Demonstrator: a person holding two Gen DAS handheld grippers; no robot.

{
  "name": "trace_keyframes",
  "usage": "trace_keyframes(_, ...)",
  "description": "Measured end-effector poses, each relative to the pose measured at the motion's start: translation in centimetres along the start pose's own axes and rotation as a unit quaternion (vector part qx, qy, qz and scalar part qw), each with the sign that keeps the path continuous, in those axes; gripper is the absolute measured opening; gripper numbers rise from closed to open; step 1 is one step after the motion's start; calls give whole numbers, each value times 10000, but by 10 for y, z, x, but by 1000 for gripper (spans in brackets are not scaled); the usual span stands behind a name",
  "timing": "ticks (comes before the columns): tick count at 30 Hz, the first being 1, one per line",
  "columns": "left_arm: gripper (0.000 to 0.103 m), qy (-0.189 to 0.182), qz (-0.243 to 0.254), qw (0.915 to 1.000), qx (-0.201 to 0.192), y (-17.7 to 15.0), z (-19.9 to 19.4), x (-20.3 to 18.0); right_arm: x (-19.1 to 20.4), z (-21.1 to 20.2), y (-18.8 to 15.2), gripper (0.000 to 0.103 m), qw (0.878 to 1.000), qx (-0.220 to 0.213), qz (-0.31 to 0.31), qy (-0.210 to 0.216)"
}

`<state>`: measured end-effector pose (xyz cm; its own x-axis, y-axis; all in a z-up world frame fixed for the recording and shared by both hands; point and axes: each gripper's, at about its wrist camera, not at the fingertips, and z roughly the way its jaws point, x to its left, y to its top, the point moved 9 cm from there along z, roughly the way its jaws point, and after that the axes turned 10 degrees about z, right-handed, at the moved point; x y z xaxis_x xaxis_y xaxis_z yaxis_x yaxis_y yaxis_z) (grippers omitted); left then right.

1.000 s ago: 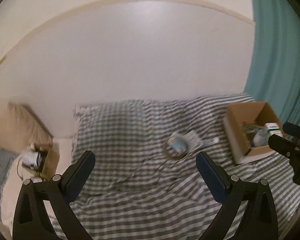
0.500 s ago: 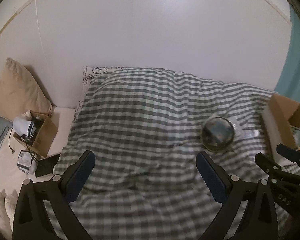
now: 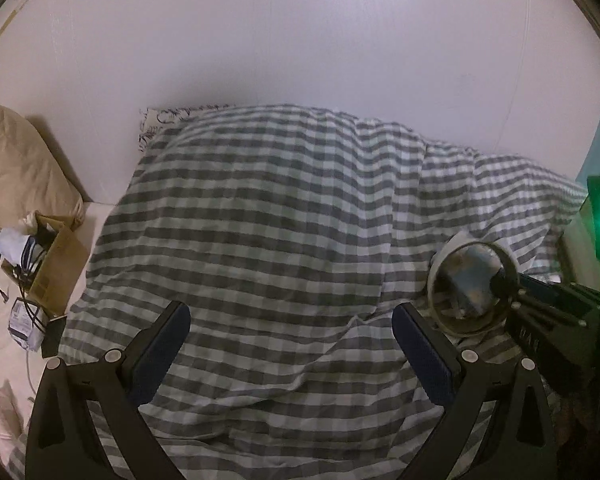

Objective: Organize objects
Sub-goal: 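Reach the right tool to the beige tape roll and grasp its rim, then lift the tape roll with right tool while left tool grasps floral tissue pack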

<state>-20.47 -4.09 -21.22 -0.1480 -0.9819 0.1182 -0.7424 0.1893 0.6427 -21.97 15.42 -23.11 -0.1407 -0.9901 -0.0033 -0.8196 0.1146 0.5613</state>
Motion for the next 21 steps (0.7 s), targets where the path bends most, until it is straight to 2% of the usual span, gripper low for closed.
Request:
trace_keyframes(5,103,94,103,9999,70,-4,1,-5,-11,-9,2,7,9997,-202,106,52)
trace_keyframes(9,103,77,139,9999,47,-1,-5,-15,-28,-45,12,5,9981,-564,211,92)
trace_keyframes(13,103,-200,142,9997,-20,9,-14,-43,-51,-79,26,5,9959,-841,336,25)
trace_keyframes(21,103,-539,133,9984,53,32,-4,-105,-102,-116,42,5,9908,-1180,412,-517)
